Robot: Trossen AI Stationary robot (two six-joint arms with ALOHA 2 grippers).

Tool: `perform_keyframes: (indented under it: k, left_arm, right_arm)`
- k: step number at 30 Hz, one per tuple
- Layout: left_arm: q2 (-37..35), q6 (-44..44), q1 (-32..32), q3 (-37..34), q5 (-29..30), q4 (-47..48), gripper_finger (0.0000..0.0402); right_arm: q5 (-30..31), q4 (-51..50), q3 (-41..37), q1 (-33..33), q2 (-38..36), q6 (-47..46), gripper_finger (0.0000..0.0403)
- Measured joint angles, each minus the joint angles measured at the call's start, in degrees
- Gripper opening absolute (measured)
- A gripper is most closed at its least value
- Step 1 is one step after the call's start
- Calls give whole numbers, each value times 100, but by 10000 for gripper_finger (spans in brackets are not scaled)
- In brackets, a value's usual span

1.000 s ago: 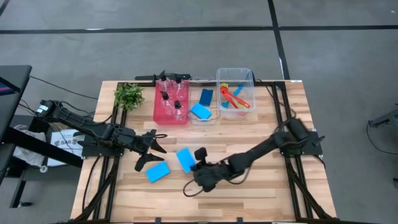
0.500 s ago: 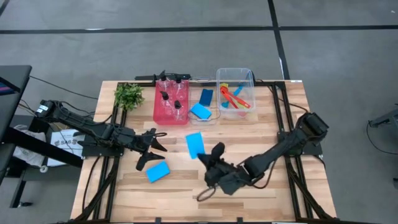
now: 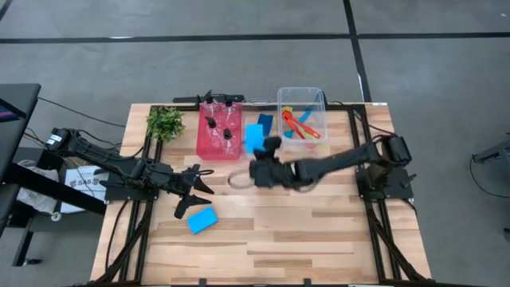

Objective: Pick & Place Kitchen Sink Supplies
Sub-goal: Put the right blue sponge into the left transparent bin

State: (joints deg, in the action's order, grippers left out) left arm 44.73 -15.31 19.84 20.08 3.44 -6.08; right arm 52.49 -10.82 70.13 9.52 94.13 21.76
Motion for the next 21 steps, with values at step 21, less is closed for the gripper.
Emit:
perform_keyframes:
  k: [21]
  left_arm:
    - [0, 2, -2, 0, -2, -1, 168]
  right_arm:
    - [-2262, -349, -72, -1753, -2, -1412, 8]
